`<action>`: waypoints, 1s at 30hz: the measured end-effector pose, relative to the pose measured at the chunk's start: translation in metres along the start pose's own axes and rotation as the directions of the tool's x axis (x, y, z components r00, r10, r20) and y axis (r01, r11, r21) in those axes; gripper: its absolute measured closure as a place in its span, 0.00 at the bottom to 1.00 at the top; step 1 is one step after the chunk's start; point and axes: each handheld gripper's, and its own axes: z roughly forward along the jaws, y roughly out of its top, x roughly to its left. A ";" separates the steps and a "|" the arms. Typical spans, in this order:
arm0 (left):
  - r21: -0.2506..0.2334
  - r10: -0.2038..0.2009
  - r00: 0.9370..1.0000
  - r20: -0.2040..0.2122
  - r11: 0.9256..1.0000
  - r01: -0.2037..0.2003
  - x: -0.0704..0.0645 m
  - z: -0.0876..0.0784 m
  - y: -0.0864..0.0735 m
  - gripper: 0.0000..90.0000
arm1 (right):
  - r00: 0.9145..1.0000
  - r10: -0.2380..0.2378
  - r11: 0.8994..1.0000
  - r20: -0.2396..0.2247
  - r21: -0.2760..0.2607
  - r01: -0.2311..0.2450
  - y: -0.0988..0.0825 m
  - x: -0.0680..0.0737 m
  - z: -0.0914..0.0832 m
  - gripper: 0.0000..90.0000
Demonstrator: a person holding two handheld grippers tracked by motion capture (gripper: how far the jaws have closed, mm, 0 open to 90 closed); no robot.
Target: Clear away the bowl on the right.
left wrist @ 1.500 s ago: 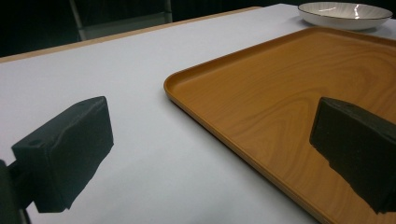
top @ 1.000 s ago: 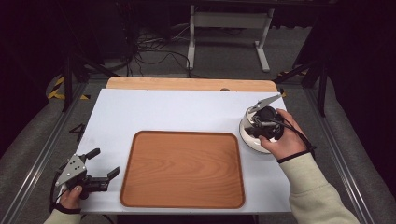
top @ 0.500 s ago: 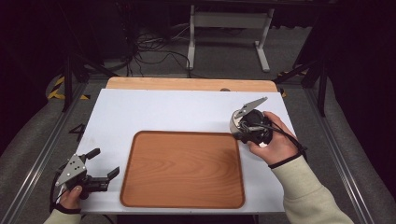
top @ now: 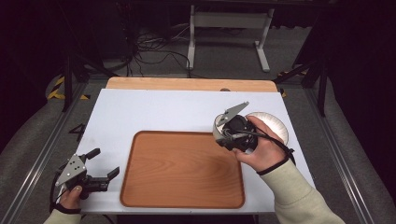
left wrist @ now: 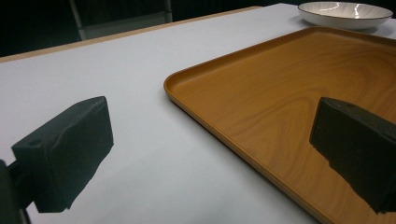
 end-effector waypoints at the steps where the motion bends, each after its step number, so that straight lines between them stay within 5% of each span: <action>1: 0.000 0.000 1.000 0.000 1.000 0.000 0.000 0.000 0.000 0.00 | 1.000 -0.001 1.000 -0.008 -0.001 0.001 0.002 0.002 0.000 0.90; 30: 0.000 0.002 1.000 0.005 1.000 -0.002 0.000 0.000 0.000 0.00 | 0.983 -0.137 0.991 -0.121 -0.030 0.134 0.045 0.058 0.024 0.90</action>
